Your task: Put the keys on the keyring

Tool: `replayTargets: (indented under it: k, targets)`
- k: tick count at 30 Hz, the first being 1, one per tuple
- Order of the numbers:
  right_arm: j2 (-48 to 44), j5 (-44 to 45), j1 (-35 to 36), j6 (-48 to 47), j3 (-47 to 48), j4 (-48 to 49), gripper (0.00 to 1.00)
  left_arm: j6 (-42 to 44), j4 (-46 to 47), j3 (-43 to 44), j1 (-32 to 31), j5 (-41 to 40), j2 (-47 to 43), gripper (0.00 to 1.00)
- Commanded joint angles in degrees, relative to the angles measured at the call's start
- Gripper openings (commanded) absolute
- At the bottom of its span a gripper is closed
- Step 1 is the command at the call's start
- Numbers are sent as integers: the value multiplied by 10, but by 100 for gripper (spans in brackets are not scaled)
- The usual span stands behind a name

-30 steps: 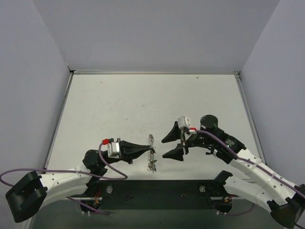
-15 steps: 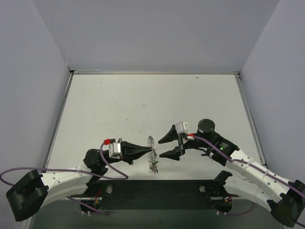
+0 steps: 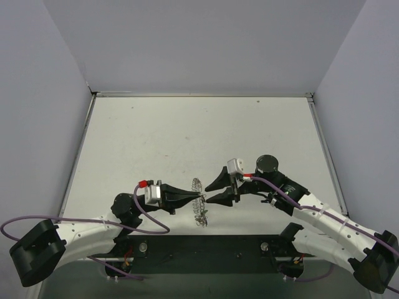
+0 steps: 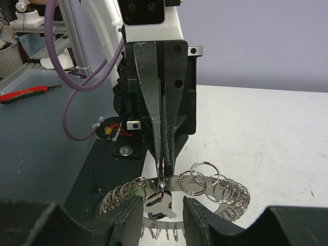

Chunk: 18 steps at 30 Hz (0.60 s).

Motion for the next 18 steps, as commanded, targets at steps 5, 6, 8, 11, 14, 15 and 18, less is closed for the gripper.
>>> replayTargets:
  k: [5,6,8,11,14,15,18]
  targets:
    - [0,-35,7,0,29,43,32,-8,67,38,3,14,7,0]
    - [2,-35,6,0,30,42,30,-9,67,38,2,14,6,0]
    - [7,-34,8,1,34,35,26,-8,66,39,3,15,7,0]
    - [11,-33,9,0,38,26,20,-8,67,40,3,15,10,0]
    - [11,-27,9,-5,40,19,15,-7,67,39,2,15,13,0]
    - [12,-28,9,-9,40,17,12,-6,69,39,2,16,14,0]
    - [18,-27,9,-18,48,-4,4,-7,75,39,3,15,15,0]
